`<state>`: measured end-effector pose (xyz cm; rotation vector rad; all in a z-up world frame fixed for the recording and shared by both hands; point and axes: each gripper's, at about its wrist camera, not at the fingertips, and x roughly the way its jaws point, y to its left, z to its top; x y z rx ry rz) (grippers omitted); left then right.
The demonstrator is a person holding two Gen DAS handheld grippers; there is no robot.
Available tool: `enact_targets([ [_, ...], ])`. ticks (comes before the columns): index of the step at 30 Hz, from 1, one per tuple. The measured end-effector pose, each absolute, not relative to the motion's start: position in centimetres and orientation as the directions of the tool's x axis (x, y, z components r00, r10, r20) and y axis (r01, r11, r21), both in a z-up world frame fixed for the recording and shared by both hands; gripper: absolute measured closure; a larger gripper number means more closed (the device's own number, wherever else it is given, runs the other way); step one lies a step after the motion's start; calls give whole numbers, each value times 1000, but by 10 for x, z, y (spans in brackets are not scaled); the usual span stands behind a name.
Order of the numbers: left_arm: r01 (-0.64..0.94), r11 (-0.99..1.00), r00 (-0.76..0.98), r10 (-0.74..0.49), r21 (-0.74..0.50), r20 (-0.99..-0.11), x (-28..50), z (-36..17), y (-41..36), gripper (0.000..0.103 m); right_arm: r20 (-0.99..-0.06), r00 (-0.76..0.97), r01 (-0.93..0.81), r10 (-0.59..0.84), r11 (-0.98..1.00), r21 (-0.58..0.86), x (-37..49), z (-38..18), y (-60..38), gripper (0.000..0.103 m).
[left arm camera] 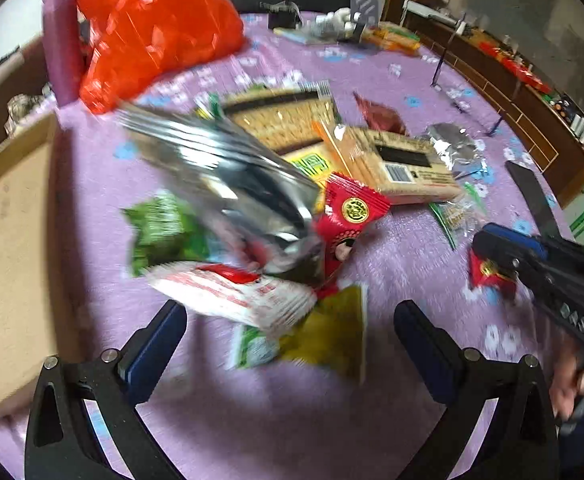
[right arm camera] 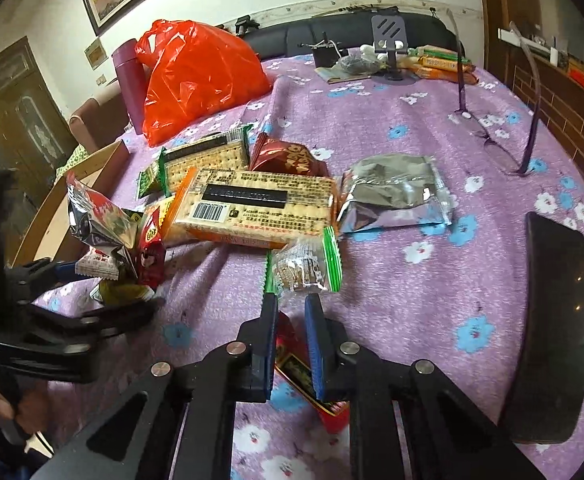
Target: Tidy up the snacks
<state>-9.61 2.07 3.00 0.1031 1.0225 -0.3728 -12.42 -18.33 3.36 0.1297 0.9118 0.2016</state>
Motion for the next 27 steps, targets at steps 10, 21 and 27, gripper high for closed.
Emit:
enact_targets([
  [10, 400, 903, 473, -348, -155, -809, -119, 50, 64, 29, -753, 613, -114, 240, 970, 217, -136, 45, -191, 65],
  [21, 417, 900, 495, -339, -123, -800, -115, 54, 68, 29, -736, 626, -110, 258, 963, 244, -149, 51, -196, 59],
  [27, 426, 903, 558, -310, -55, -770, -112, 75, 66, 27, -737, 623, -95, 262, 961, 261, -147, 49, -200, 57],
])
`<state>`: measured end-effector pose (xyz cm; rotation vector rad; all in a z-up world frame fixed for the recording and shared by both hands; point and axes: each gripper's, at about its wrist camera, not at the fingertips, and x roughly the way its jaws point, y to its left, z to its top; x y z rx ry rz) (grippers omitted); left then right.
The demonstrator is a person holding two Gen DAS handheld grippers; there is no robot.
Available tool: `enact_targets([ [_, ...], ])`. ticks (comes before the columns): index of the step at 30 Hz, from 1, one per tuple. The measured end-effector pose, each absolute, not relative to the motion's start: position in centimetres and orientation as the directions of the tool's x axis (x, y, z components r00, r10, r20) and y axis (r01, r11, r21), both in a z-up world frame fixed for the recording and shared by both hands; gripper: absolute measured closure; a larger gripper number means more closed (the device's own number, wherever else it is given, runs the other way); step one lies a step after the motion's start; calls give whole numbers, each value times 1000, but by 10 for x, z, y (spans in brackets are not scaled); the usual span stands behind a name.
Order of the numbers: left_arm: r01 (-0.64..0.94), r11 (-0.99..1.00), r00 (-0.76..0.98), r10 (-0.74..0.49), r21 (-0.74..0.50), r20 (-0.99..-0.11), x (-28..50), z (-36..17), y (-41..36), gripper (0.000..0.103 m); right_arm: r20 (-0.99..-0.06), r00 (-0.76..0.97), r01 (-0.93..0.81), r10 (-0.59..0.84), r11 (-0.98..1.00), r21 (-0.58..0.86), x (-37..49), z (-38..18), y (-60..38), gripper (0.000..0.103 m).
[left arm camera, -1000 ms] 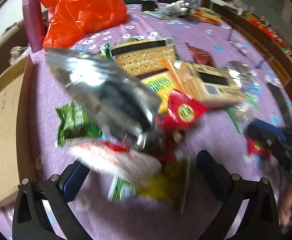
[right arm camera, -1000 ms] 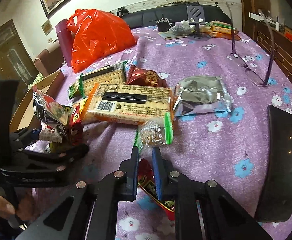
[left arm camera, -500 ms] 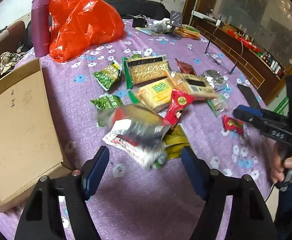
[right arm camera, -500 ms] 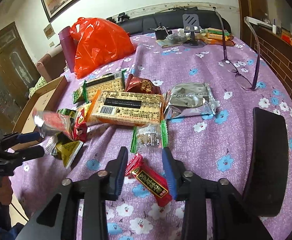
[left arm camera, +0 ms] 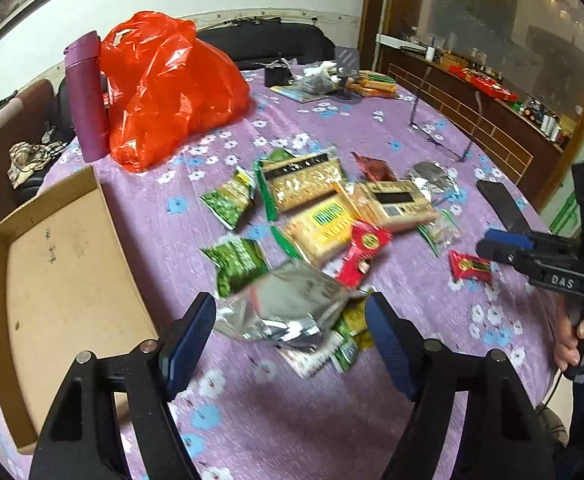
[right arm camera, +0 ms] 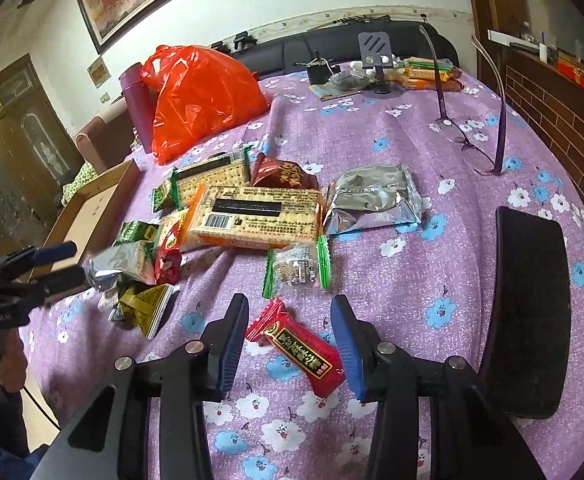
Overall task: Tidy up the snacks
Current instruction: 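Grasp the silver foil packet with the left gripper while the right approaches the red packet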
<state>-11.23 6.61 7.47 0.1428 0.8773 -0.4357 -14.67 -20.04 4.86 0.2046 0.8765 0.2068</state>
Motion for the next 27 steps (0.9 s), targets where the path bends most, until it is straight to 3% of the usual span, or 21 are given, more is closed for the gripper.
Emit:
enact_targets([
  [14, 471, 882, 479, -282, -28, -831, -81, 32, 44, 26, -759, 591, -107, 274, 959, 263, -142, 41, -198, 57],
  [19, 473, 880, 461, -289, -43, -839, -84, 26, 41, 48, -772, 575, -150, 271, 962, 226, -140, 39, -193, 50],
  [24, 472, 881, 458, -264, -20, -849, -79, 23, 34, 47, -792, 533, -219, 297, 953, 210, -137, 33, -192, 49],
  [27, 474, 880, 447, -276, -36, -851, -75, 22, 31, 40, -806, 511, -254, 299, 948, 191, -138, 29, -190, 48],
])
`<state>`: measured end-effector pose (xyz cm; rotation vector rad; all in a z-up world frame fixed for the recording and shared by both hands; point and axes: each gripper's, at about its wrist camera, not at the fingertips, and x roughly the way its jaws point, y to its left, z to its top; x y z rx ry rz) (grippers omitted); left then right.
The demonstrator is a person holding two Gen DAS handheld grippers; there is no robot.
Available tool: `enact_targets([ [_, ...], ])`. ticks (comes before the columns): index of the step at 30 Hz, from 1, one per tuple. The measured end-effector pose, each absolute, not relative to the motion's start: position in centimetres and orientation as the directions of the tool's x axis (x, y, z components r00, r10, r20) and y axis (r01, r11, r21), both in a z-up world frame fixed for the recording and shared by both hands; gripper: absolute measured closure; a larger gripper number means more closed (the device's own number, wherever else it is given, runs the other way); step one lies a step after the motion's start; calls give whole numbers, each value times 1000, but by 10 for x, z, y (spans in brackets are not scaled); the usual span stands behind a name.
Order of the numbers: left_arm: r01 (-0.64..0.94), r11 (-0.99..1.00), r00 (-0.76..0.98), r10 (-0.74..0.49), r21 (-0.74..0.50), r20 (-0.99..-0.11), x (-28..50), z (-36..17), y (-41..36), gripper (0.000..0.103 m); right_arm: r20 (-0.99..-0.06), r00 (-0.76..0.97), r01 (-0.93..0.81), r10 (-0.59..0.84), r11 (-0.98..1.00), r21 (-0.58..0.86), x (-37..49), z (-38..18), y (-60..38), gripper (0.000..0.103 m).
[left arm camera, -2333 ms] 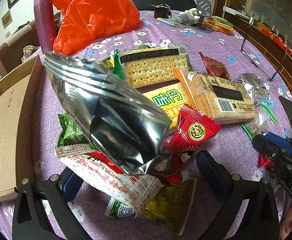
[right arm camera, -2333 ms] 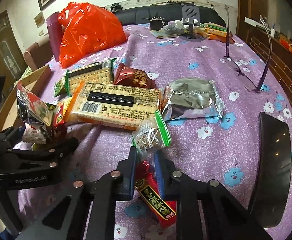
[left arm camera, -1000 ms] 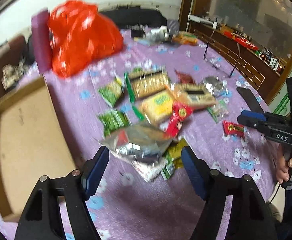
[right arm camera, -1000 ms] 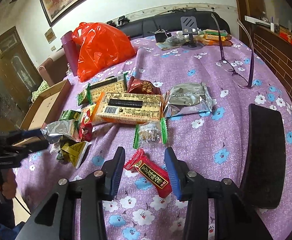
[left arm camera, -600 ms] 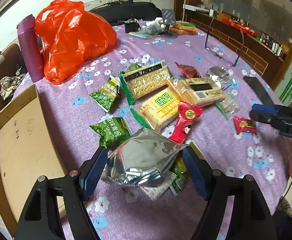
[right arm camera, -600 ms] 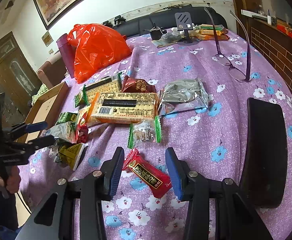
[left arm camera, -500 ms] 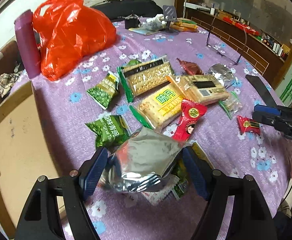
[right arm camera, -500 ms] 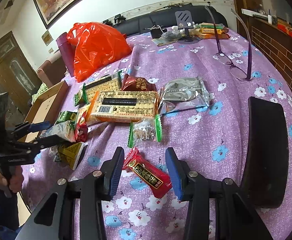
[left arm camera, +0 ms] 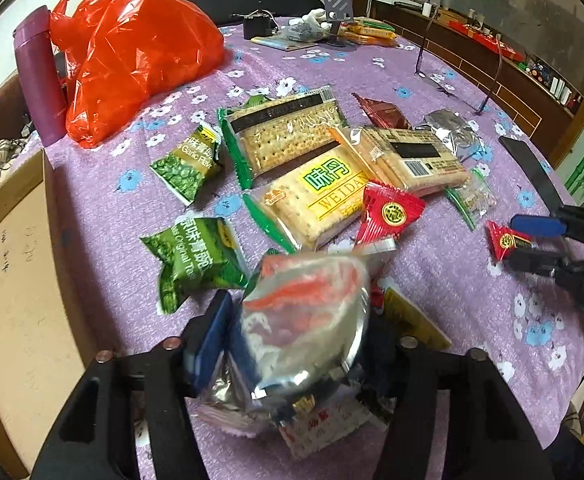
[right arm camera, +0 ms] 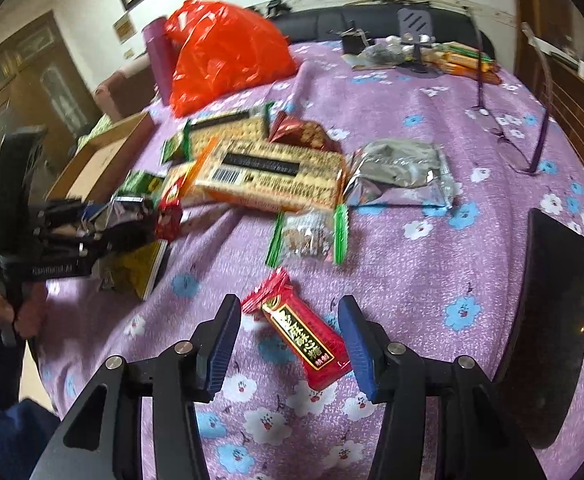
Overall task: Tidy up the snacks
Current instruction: 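Grasp the silver foil packet with the left gripper while the right approaches the red packet, then close the right gripper on the red sesame packet while the left holds the foil packet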
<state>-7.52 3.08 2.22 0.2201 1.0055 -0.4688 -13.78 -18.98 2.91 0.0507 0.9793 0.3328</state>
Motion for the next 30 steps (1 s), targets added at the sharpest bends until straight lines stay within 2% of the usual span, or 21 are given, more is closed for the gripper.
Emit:
enact_targets([
  [3, 470, 881, 445, -292, -57, -847, -71, 22, 28, 40, -818, 495, -286, 292, 944, 164, -137, 25, -185, 48],
  [5, 466, 883, 446, -293, -60, -846, -70, 21, 27, 47, -824, 496, -303, 273, 944, 131, -140, 25, -180, 50],
  [8, 457, 889, 466, -278, -41, -840, -74, 22, 28, 49, -836, 486, -321, 256, 942, 101, -144, 25, -176, 78],
  [9, 455, 889, 470, -289, -51, -834, -76, 24, 30, 50, -835, 483, -319, 263, 941, 112, -145, 26, -177, 80],
  [17, 437, 897, 512, -312, -70, -800, -90, 37, 41, 50, -800, 515, -306, 308, 938, 164, -154, 36, -169, 81],
  [30, 354, 931, 592, -295, -87, -750, -97, 61, 85, 50, -702, 542, -324, 461, 886, 332, -133, 74, -121, 81],
])
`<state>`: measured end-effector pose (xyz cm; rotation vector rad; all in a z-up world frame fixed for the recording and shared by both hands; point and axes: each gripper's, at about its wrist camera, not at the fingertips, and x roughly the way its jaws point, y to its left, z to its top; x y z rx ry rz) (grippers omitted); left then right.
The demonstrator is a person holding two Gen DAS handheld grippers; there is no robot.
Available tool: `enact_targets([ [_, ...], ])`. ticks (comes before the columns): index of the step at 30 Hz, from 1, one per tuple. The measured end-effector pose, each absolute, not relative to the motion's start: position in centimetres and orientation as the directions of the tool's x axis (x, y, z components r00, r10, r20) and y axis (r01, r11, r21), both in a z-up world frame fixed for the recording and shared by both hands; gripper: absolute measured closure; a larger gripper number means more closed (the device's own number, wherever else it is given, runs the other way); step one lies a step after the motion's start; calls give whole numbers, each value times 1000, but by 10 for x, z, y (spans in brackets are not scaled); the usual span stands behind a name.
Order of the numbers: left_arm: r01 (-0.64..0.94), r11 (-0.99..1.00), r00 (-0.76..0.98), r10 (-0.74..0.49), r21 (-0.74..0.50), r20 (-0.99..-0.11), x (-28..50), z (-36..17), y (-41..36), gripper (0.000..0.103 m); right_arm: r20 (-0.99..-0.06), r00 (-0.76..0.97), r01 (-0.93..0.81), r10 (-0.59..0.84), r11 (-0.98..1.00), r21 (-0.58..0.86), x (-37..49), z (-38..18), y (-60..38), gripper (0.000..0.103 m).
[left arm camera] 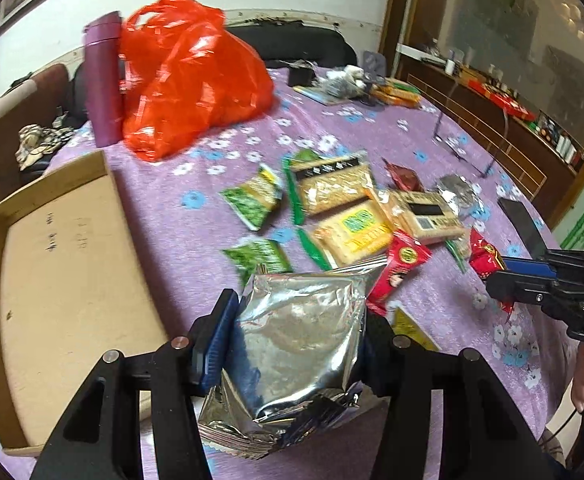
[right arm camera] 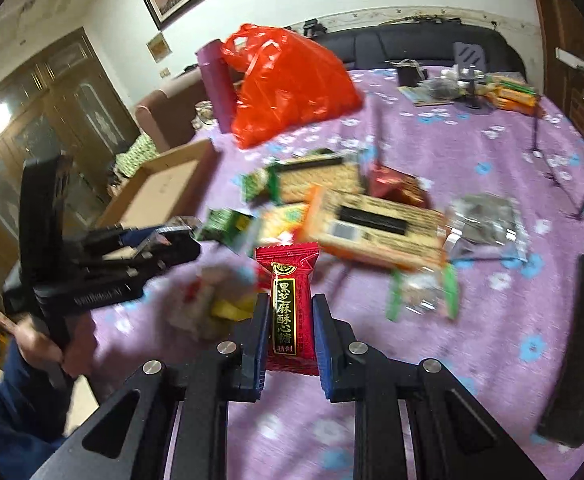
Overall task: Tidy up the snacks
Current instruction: 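Close the right gripper on the red sesame packet while the left holds the foil packet, then carry the foil packet and red packet over the cardboard box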
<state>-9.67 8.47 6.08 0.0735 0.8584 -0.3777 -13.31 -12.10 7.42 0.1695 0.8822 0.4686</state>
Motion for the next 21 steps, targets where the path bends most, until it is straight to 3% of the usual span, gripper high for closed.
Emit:
enact_targets([
  [21, 31, 999, 706, -39, -24, -707, -97, 60, 219, 50, -697, 426, -472, 577, 799, 373, -81, 83, 47, 80],
])
